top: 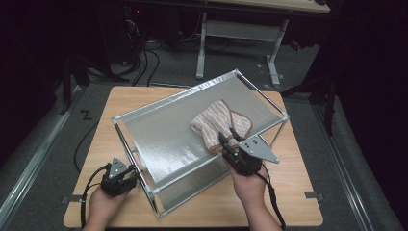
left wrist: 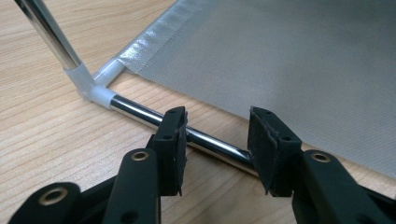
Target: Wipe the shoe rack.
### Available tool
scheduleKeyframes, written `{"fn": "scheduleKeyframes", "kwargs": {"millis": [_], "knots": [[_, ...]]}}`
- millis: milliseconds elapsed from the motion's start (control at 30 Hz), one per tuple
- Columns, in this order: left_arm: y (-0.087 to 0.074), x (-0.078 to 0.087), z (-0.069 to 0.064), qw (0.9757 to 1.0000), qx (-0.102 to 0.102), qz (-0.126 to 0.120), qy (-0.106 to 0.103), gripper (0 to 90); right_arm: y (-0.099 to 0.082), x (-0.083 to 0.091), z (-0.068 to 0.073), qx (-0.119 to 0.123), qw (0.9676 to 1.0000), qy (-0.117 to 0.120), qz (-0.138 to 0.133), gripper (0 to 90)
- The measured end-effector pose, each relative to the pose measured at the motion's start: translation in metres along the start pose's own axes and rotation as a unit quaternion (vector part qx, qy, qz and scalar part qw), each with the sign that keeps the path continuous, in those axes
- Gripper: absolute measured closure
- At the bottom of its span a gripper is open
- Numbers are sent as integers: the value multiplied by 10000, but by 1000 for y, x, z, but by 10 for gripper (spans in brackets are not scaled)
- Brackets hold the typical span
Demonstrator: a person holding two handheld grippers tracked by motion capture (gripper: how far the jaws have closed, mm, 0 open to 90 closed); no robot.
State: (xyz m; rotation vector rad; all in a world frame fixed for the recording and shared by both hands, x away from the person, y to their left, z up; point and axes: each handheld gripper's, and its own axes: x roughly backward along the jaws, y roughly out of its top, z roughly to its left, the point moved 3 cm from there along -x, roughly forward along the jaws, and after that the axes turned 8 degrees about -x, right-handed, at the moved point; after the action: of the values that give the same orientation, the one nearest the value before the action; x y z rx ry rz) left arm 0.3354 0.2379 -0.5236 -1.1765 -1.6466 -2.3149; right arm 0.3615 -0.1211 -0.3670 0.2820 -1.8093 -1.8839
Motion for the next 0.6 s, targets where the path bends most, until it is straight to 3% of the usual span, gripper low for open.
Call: {"fn": "scheduleKeyframes", "kwargs": {"millis": [400, 600], "knots": [[0, 0, -1, 10000, -7, -7, 4, 583, -6, 10, 45, 41, 9990, 442, 48, 617], [0, 0, 0, 10000, 4, -9, -10, 587, -9, 14, 81, 257, 9967, 766, 76, 617]]}}
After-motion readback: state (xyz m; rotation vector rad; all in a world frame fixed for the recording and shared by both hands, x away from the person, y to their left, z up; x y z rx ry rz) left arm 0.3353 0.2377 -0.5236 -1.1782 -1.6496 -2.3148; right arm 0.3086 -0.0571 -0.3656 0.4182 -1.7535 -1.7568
